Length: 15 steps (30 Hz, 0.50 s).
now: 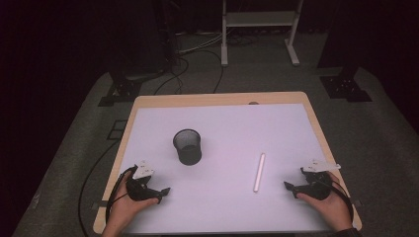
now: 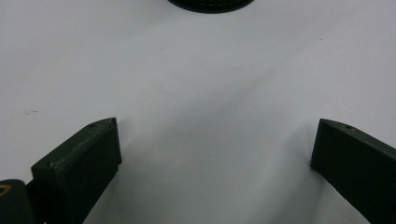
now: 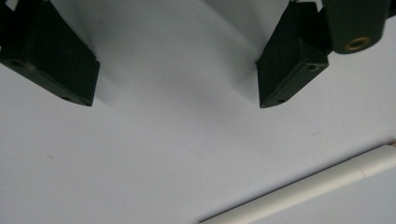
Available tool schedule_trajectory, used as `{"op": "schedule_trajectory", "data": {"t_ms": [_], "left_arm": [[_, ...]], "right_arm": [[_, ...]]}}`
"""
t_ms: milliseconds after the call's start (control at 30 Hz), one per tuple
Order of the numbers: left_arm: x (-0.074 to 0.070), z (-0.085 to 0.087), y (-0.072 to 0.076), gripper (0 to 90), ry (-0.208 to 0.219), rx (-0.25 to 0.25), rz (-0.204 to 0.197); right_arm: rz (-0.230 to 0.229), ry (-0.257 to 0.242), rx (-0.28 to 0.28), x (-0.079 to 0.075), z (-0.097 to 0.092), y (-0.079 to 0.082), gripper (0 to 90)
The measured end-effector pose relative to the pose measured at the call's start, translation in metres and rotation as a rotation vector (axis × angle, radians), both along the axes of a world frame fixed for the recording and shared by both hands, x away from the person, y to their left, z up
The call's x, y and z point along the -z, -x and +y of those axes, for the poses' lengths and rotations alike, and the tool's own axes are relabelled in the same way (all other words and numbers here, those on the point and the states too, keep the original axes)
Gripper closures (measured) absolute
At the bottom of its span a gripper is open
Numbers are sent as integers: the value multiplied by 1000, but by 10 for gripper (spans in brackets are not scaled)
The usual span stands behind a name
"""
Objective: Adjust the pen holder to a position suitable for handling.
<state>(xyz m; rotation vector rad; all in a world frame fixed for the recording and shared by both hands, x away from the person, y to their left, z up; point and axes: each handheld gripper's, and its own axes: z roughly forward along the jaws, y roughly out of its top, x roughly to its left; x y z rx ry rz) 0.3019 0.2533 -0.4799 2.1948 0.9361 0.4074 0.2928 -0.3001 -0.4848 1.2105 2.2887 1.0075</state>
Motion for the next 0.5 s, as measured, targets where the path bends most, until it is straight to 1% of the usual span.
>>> {"op": "schedule_trajectory", "data": {"t_ms": [200,333,433,500], "left_arm": [[-2,4,0,73,9,-13,0],[-3,4,-1,92,15,-22,6],[-5,4,-3,95,12,-20,8],[-5,4,-3,125,16,-16,4]], "right_arm": [[0,0,0,0,0,0,120],[-1,1,0,0,0,0,120],[-2,1,0,0,0,0,120],[-2,0,0,0,0,0,121]]}}
